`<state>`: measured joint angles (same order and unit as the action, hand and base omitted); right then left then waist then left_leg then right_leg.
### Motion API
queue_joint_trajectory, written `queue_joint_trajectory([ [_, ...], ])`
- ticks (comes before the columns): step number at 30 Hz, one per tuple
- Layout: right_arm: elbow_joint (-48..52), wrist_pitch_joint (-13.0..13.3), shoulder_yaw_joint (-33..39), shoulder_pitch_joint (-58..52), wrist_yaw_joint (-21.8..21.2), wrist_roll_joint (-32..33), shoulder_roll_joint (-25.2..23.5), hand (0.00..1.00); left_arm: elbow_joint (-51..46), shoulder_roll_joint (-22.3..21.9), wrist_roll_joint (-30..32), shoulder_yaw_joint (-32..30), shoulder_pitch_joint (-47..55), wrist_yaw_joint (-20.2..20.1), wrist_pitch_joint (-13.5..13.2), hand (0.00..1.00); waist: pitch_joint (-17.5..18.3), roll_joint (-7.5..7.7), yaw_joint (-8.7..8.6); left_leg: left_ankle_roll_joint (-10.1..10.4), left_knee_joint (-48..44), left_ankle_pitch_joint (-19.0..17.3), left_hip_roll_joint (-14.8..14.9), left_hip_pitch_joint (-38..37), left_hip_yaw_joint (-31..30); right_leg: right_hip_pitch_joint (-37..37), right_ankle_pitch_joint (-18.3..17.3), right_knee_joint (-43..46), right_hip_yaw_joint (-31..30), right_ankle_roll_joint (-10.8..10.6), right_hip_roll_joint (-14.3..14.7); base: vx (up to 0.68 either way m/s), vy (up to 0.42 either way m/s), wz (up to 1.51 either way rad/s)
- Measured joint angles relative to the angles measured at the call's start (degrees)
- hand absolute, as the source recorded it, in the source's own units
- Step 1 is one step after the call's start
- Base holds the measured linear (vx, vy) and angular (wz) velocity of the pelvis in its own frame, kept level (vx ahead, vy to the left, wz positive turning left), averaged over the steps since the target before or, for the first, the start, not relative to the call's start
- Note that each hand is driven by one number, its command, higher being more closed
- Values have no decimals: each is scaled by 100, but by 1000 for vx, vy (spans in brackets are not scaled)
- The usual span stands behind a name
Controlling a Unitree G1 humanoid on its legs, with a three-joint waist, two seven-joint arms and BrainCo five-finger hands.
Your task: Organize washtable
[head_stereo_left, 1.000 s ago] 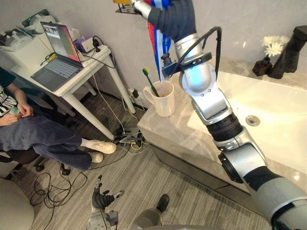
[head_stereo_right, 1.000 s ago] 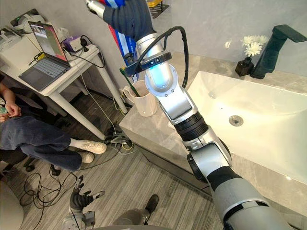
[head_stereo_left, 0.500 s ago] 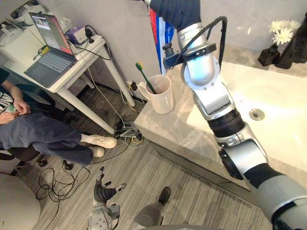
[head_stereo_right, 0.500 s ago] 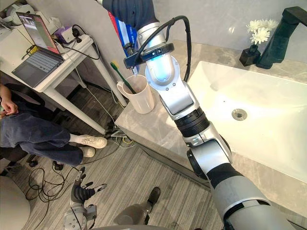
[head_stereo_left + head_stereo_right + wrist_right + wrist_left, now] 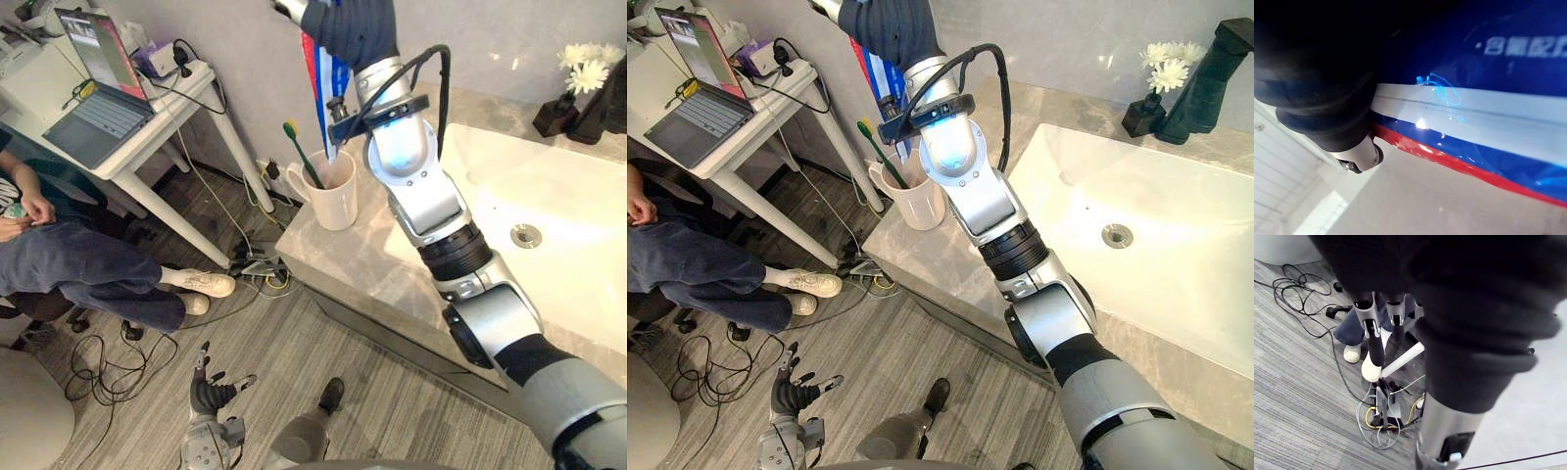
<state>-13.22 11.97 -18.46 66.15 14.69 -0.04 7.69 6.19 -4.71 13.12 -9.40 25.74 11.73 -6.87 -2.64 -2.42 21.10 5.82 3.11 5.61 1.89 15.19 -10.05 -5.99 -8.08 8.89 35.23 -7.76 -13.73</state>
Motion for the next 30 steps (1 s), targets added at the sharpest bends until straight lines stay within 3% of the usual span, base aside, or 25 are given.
queue_joint_trajectory([
  [22,-269,-11,35,-306,34,71,-610,100,171,10,115,173,0,14,18,0,-141,362,-72,-10,98,54,50,-302,27,262,3,-11,-7,5,44,-41,11,0],
  [26,-358,-102,73,-304,185,172,-470,100,526,6,166,240,28,108,16,0,-122,490,-107,-4,100,58,87,-304,33,262,3,-21,-11,5,87,-10,-2,-1],
  [30,-358,-128,204,-303,192,173,-396,100,685,5,158,240,26,107,23,0,-119,494,-149,37,103,85,95,-309,60,257,7,-17,-37,10,93,-39,6,-2],
])
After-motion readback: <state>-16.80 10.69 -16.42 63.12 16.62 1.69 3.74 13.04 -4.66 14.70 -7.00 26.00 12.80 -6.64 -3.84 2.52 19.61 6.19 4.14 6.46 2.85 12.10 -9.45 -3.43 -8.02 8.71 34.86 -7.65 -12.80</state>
